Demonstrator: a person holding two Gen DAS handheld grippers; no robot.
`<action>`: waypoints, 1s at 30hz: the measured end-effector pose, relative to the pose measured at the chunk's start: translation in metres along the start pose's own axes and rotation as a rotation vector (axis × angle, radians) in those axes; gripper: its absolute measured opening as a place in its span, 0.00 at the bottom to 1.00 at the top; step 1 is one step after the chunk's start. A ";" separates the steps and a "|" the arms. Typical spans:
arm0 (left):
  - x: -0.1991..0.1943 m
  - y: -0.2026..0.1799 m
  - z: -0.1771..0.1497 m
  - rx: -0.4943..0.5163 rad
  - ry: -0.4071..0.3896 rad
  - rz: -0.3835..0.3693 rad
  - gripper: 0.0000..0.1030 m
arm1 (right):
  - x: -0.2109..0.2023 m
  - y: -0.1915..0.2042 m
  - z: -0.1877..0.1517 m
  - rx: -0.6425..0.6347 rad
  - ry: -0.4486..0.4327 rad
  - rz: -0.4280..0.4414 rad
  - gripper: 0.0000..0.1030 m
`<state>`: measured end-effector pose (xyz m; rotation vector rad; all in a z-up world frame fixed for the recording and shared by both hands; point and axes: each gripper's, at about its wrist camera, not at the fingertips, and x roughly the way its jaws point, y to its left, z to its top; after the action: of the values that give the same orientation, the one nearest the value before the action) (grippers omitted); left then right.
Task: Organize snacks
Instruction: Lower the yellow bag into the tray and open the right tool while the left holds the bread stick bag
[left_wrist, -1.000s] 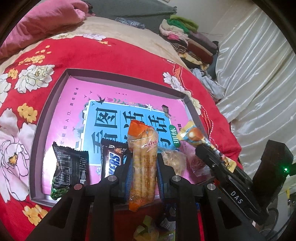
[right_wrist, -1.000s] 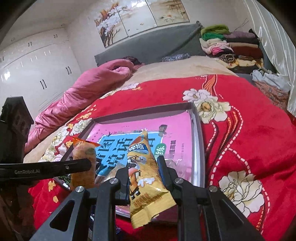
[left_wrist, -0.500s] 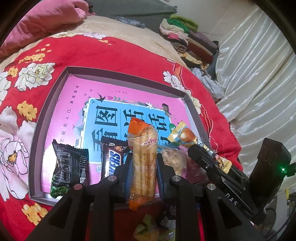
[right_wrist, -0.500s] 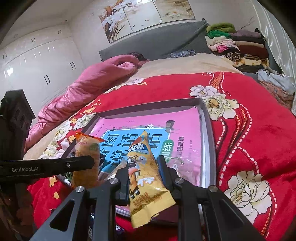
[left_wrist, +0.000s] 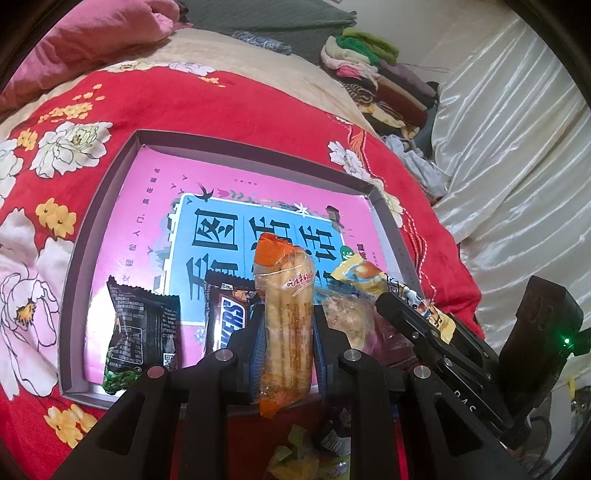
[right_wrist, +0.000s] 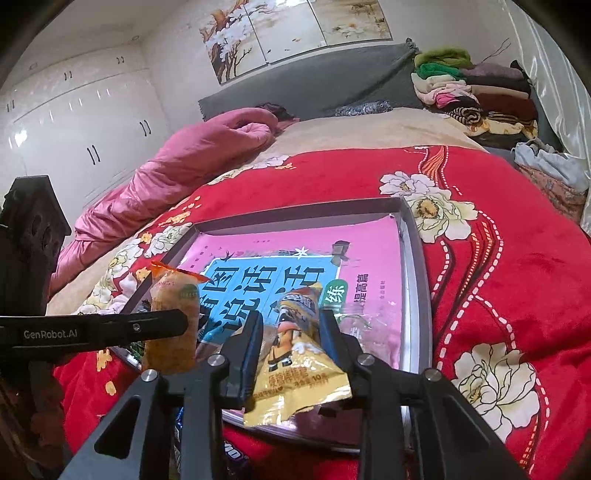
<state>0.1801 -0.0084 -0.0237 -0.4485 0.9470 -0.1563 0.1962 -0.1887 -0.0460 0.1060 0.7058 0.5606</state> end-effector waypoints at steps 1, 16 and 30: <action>0.000 0.000 0.000 -0.001 0.001 0.001 0.23 | 0.000 0.000 0.000 0.002 0.001 -0.001 0.31; 0.002 0.004 0.001 -0.015 0.011 0.002 0.24 | -0.012 -0.004 0.007 0.018 -0.046 -0.009 0.35; 0.000 0.003 0.001 -0.008 0.012 0.008 0.34 | -0.021 -0.005 0.010 0.023 -0.078 0.003 0.41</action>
<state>0.1803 -0.0052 -0.0244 -0.4518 0.9609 -0.1482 0.1917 -0.2024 -0.0277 0.1501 0.6361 0.5486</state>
